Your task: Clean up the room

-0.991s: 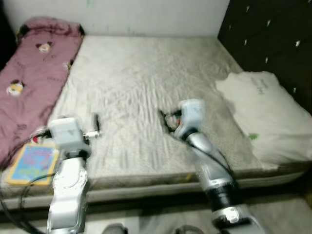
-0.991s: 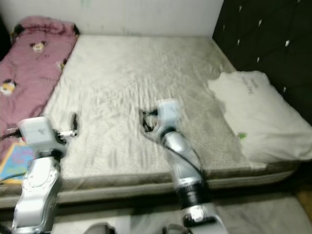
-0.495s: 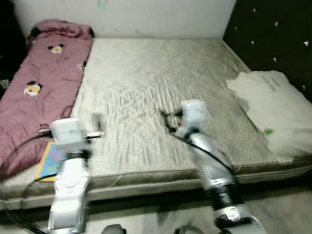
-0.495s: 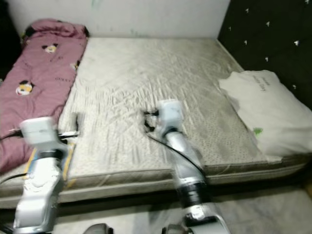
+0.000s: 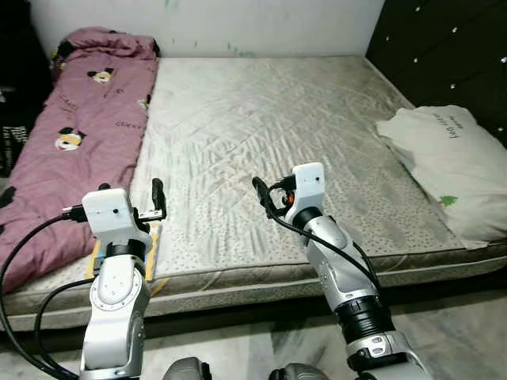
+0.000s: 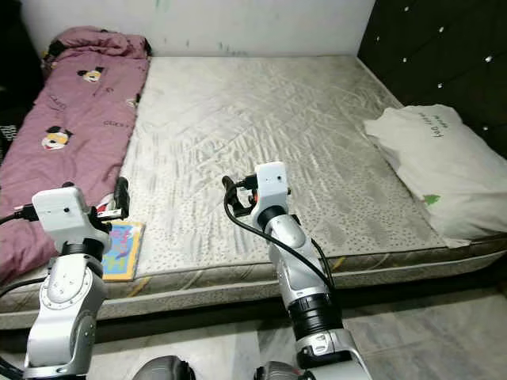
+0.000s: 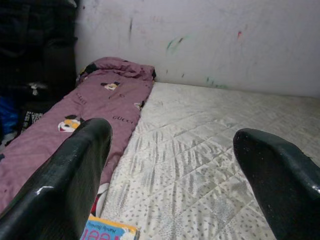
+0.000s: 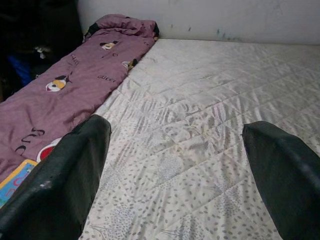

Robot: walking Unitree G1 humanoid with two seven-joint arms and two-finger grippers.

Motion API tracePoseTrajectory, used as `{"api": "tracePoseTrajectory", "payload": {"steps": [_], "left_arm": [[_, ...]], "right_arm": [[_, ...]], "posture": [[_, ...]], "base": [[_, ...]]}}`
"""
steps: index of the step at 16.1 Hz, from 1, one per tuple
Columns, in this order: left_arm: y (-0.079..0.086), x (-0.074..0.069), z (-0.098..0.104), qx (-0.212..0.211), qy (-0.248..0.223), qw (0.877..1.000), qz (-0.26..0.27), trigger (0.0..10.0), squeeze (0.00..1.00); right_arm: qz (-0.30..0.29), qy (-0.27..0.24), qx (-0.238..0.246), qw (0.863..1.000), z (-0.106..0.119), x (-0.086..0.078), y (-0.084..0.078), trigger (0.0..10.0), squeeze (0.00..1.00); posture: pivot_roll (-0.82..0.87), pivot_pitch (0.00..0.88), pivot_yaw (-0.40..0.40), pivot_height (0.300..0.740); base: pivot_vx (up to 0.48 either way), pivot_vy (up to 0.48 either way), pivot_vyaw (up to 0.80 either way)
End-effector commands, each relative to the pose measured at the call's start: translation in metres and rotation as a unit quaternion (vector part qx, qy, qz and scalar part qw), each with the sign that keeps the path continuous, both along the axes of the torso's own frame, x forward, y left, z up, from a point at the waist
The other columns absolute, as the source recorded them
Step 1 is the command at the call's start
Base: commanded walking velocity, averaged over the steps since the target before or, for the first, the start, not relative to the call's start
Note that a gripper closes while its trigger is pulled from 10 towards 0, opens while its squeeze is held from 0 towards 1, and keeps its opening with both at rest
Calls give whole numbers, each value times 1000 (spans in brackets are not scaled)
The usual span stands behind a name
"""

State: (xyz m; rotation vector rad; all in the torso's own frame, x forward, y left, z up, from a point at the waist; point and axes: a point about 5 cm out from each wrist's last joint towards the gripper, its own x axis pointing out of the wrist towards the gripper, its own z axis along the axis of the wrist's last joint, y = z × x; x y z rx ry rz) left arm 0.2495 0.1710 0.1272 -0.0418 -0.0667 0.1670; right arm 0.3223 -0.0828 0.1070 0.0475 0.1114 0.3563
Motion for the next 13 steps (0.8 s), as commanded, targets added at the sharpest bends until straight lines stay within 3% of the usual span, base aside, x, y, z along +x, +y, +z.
{"api": "tracePoseTrajectory", "payload": {"steps": [1,13], "left_arm": [[-2,-1,4,-2,-10,1000,-8,10000,0],[-2,-1,3,-2,-9,1000,-12,10000,0]], "right_arm": [[-8,-6,-4,1000,4,3,-4,10000,0],[-8,-5,-6,1000,4,3,-3,10000,0]], "posture": [[-11,0,-12,740],[-9,0,-12,740]], "base": [[244,0,0],[339,0,0]]}}
